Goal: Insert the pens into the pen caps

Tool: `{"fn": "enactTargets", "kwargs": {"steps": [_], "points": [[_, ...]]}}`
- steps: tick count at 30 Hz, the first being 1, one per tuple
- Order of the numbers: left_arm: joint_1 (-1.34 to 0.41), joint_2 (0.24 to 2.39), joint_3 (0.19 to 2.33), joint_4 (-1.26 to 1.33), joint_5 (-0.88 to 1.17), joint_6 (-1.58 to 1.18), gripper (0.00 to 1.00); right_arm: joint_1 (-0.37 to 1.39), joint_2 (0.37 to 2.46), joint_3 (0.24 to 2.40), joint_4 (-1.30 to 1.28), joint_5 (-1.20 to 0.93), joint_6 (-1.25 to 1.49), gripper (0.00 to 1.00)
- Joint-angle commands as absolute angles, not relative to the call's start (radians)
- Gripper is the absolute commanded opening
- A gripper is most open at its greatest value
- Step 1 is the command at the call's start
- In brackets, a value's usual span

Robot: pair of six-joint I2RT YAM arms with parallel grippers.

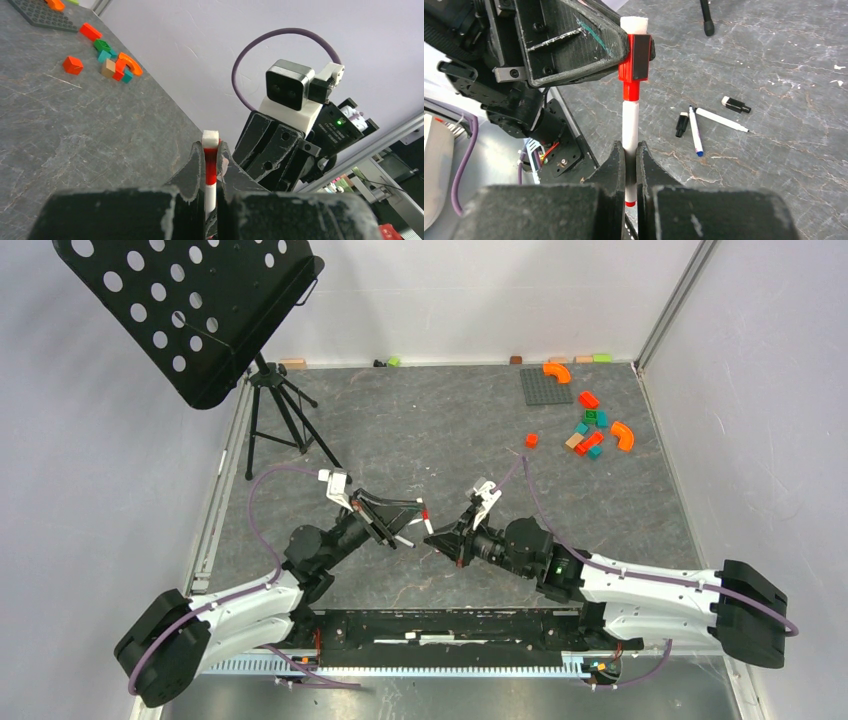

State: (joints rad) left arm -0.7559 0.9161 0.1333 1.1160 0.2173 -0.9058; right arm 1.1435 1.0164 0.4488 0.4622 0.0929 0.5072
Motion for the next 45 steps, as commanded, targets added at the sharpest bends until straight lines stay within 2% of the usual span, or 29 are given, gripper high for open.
{"fn": "enactTargets", "kwargs": {"steps": [1, 14, 25, 34, 45], "points": [[-0.797, 0.911, 0.17, 1.05, 0.244, -0.858, 0.02, 1.125, 1.03, 0.538, 0.447, 0.235, 0.489, 0.0], [-0.87, 0.878, 0.268, 0.751, 0.118, -0.83, 0.02, 1.122, 1.136, 0.72, 0.223, 0.373, 0.375, 0.0], [-0.948, 0.914, 0.403, 0.43, -0.119, -0.953, 0.02, 1.121, 1.246, 0.855, 0.133, 0.462, 0.289, 0.0], [-0.964, 0.948, 0.413, 0.451, -0.085, -0.913, 0.02, 1.12, 1.218, 0.838, 0.177, 0.366, 0.236, 0.0], [-0.964, 0.937, 0.393, 0.655, 0.227, -0.77, 0.02, 1.101, 1.005, 0.734, 0.287, 0.091, 0.228, 0.0]]}}
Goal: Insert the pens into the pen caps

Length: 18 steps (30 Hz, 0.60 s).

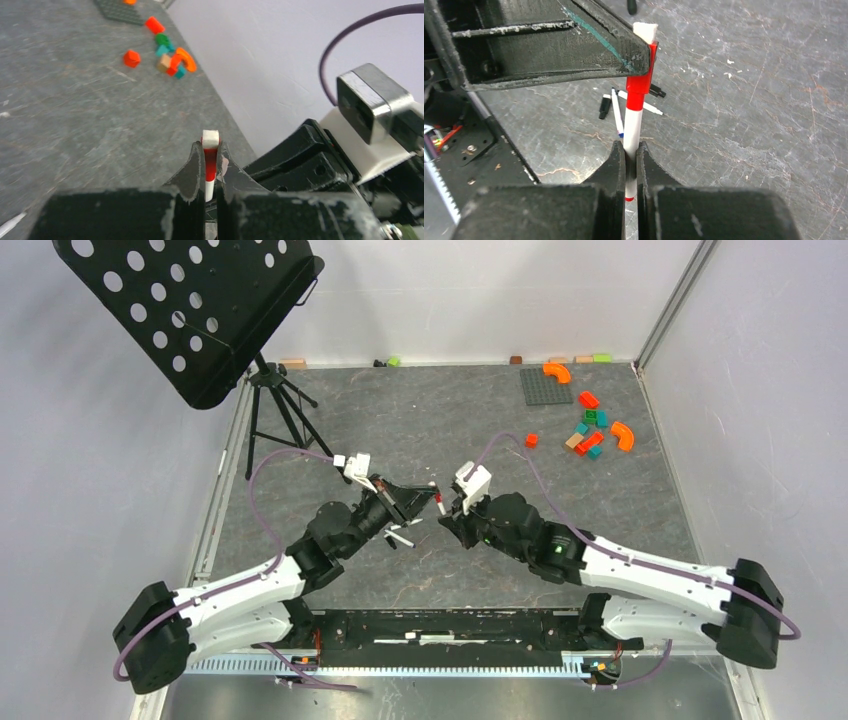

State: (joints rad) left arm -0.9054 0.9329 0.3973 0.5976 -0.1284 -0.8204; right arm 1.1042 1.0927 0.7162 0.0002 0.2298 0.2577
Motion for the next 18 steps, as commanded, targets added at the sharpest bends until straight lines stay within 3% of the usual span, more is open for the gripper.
{"fn": "enactTargets", "kwargs": {"steps": [1, 11, 18], "points": [[-0.965, 0.936, 0.395, 0.666, 0.255, -0.763, 0.02, 1.101, 0.985, 0.73, 0.288, 0.069, 0.227, 0.0], [-0.964, 0.939, 0.391, 0.767, 0.458, -0.729, 0.02, 1.099, 0.833, 0.709, 0.285, -0.127, 0.238, 0.0], [-0.965, 0.985, 0.399, 0.817, 0.522, -0.741, 0.02, 1.1, 0.829, 0.74, 0.232, -0.151, 0.21, 0.0]]}}
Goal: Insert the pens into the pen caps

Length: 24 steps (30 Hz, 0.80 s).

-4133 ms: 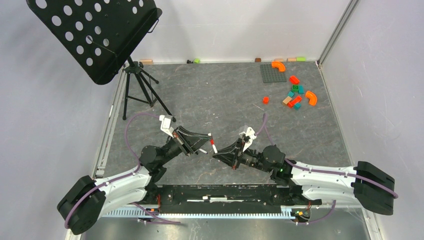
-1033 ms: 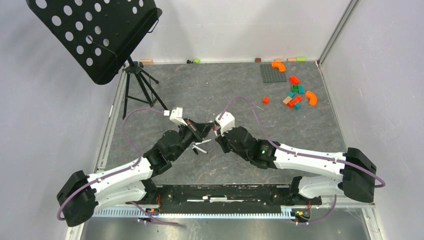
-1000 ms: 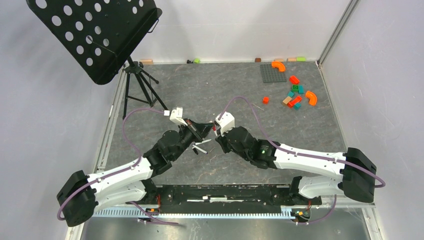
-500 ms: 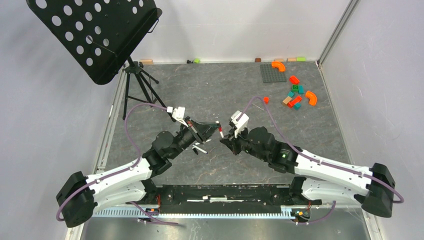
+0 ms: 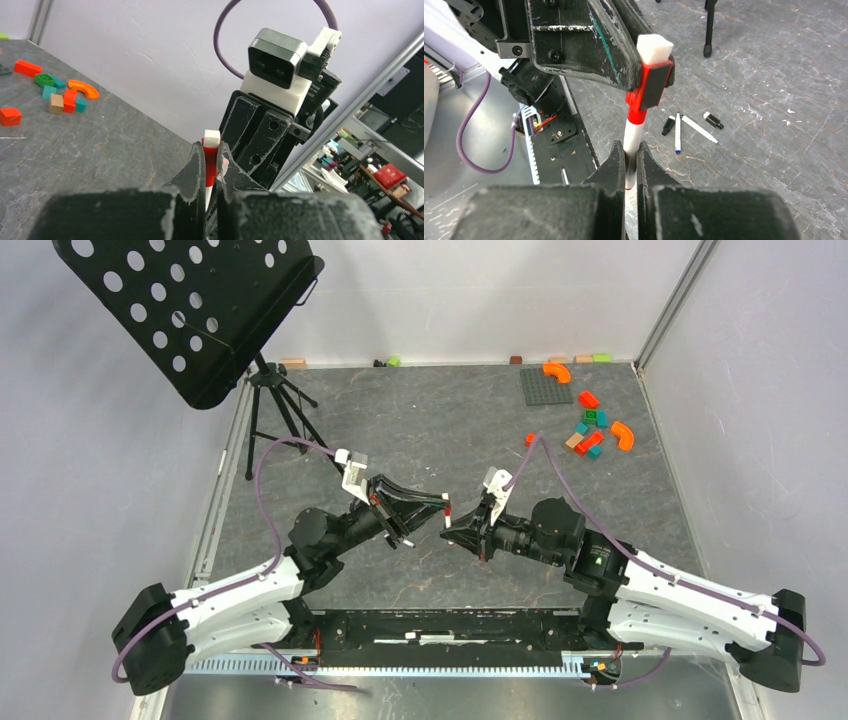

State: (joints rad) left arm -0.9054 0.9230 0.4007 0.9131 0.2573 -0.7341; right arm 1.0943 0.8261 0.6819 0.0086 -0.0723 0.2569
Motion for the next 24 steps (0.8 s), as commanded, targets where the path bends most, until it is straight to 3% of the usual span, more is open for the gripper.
{"fn": "enactTargets", "kwargs": {"steps": [1, 12, 24], "points": [[-0.965, 0.987, 0.399, 0.813, 0.515, -0.741, 0.02, 1.1, 0.828, 0.746, 0.222, -0.142, 0.206, 0.0], [-0.967, 0.973, 0.457, 0.506, 0.187, -0.705, 0.02, 1.1, 0.888, 0.83, 0.035, 0.228, 0.202, 0.0], [-0.976, 1.1, 0.551, 0.242, -0.156, -0.846, 0.02, 1.1, 1.106, 0.9, 0.003, 0.45, 0.203, 0.0]]}}
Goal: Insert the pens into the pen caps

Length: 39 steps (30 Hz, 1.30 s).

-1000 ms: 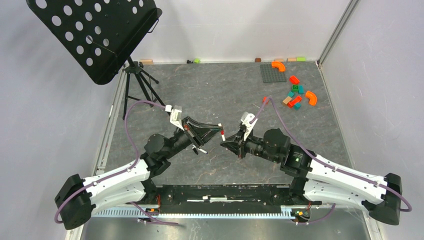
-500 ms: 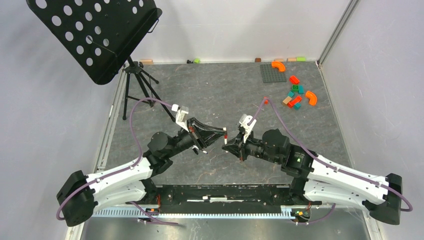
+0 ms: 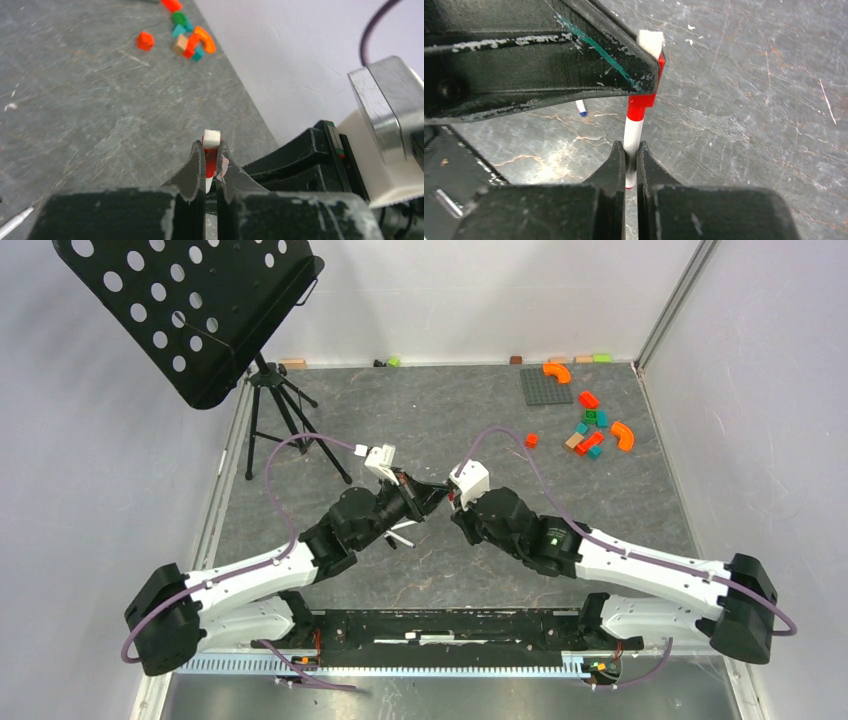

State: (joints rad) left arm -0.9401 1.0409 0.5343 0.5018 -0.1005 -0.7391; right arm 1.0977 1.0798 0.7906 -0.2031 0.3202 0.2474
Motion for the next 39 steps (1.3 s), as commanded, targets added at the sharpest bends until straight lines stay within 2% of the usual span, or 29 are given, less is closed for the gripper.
{"fn": "enactTargets", "kwargs": {"steps": [1, 8, 14, 16, 19, 22, 25, 28, 32, 36, 39], "points": [[-0.977, 1.105, 0.553, 0.229, -0.176, -0.861, 0.02, 1.1, 1.121, 0.904, 0.002, 0.473, 0.205, 0.0], [-0.978, 1.098, 0.55, 0.221, -0.211, -0.894, 0.02, 1.1, 1.169, 0.903, 0.021, 0.49, 0.215, 0.0], [-0.977, 1.014, 0.516, 0.238, -0.222, -0.854, 0.02, 1.1, 1.125, 0.842, 0.064, 0.379, 0.205, 0.0], [-0.977, 0.957, 0.514, 0.243, -0.205, -0.802, 0.1, 1.1, 1.097, 0.814, 0.078, 0.316, 0.197, 0.0], [-0.978, 0.847, 0.507, 0.245, -0.179, -0.72, 0.41, 1.1, 1.057, 0.772, 0.09, 0.2, 0.191, 0.0], [-0.978, 0.712, 0.488, 0.238, -0.145, -0.629, 0.63, 1.1, 1.007, 0.733, 0.095, 0.093, 0.19, 0.0], [-0.978, 0.562, 0.454, 0.217, -0.118, -0.544, 0.77, 1.1, 0.958, 0.69, 0.098, -0.032, 0.19, 0.0], [-0.978, 0.428, 0.395, 0.249, -0.056, -0.486, 0.83, 1.1, 0.929, 0.666, 0.108, -0.184, 0.185, 0.0], [-0.978, 0.326, 0.359, 0.316, 0.142, -0.44, 0.83, 1.1, 0.906, 0.644, 0.15, -0.346, 0.191, 0.0], [-0.978, 0.318, 0.36, 0.331, 0.239, -0.419, 0.82, 1.101, 0.905, 0.637, 0.206, -0.475, 0.21, 0.0], [-0.977, 0.35, 0.361, 0.365, 0.303, -0.429, 0.8, 1.104, 0.916, 0.644, 0.205, -0.483, 0.213, 0.0]]}}
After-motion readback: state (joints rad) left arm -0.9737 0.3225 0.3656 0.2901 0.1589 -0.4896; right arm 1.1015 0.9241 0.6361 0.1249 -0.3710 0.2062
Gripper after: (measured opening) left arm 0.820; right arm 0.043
